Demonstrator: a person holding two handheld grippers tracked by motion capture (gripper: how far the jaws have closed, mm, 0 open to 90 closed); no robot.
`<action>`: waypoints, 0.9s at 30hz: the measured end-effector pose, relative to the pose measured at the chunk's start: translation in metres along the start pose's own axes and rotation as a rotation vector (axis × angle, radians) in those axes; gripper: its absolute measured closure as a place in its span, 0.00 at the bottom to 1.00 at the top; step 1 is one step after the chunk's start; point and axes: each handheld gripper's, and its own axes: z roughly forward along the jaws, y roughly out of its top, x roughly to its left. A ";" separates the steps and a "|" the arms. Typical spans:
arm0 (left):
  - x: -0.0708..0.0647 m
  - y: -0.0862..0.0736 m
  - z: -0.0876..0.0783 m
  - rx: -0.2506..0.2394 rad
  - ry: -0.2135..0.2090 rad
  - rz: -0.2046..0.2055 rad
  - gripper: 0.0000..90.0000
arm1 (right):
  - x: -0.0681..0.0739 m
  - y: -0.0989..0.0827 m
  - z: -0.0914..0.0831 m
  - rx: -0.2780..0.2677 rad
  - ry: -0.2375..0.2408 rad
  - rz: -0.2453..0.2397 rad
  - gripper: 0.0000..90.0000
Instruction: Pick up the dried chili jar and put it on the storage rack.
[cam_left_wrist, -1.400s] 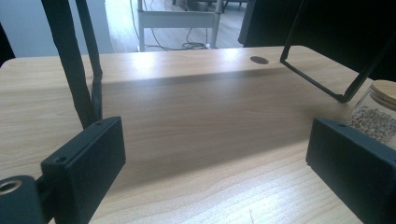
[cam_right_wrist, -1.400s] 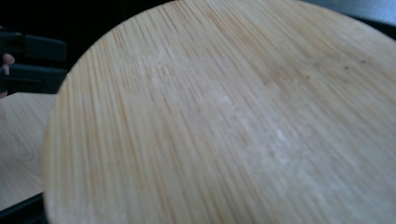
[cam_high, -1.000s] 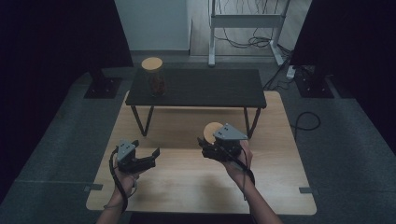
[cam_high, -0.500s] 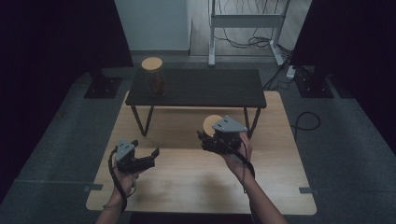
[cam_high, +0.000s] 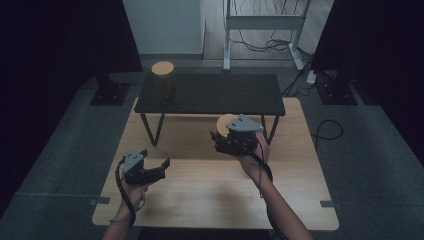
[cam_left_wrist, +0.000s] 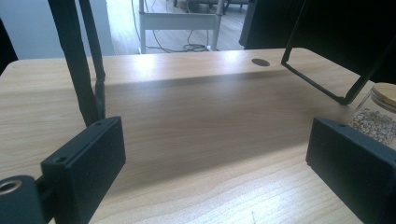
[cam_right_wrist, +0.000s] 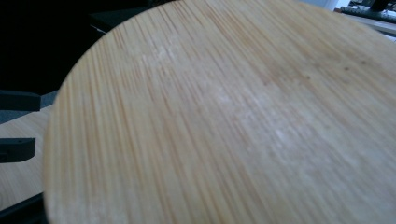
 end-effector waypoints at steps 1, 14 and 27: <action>0.000 0.000 0.000 0.001 0.000 -0.001 0.05 | -0.001 0.001 0.000 0.000 -0.002 0.000 0.28; 0.001 0.000 0.000 0.003 0.001 0.000 0.05 | -0.007 0.014 0.004 -0.007 -0.013 -0.012 0.28; 0.002 0.000 0.000 0.001 0.002 -0.003 0.05 | -0.013 0.026 0.012 -0.008 -0.028 -0.017 0.28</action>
